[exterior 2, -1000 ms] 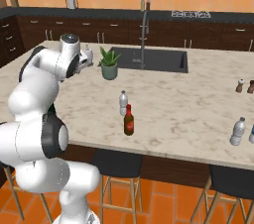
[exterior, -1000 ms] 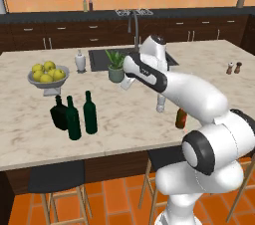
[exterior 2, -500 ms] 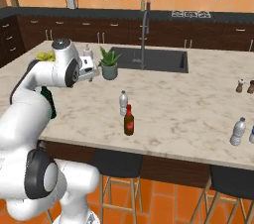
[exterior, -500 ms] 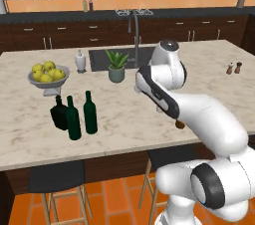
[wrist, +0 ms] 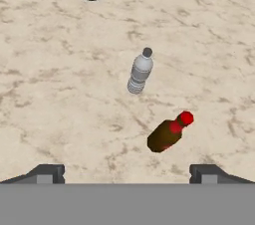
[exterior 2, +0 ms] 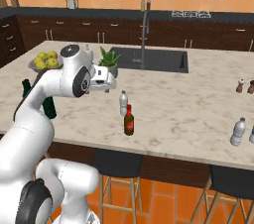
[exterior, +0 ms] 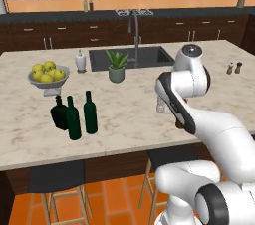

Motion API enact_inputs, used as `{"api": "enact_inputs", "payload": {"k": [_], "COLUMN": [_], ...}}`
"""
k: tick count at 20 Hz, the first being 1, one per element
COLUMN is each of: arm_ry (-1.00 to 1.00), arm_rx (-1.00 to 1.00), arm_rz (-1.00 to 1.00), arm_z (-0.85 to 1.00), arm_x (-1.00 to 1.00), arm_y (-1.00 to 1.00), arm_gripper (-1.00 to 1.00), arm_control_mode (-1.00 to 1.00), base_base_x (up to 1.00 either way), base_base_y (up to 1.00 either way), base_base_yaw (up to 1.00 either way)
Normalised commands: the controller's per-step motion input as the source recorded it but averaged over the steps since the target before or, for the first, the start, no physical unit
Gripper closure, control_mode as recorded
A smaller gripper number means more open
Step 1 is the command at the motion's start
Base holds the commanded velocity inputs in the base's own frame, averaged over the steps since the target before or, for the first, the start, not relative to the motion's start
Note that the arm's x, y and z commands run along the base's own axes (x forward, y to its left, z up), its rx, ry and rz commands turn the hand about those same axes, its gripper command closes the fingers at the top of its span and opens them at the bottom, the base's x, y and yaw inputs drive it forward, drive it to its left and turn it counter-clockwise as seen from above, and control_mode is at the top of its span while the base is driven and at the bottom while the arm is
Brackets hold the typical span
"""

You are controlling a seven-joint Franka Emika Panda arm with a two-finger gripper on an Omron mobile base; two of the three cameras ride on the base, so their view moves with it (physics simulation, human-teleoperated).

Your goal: Move the plastic bottles in the middle to the plastics group, and the glass bottles in the middle to the glass group.

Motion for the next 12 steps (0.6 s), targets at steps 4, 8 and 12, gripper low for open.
{"api": "enact_inputs", "payload": {"k": [4,8,12], "arm_ry": [0.0,0.02,0.06], "arm_rx": [0.17,0.1,0.0], "arm_rz": [-0.17,-0.16,-0.14], "arm_z": [-0.05,-0.08,-0.43], "arm_x": [0.0,0.0,0.0], "arm_y": [-0.72,-0.66,-0.23], "arm_gripper": [-1.0,-1.0,-1.0], "arm_control_mode": [-1.0,-1.0,-1.0], "base_base_x": [0.0,0.0,0.0], "base_base_y": [0.0,0.0,0.0], "base_base_yaw": [0.0,0.0,0.0]}}
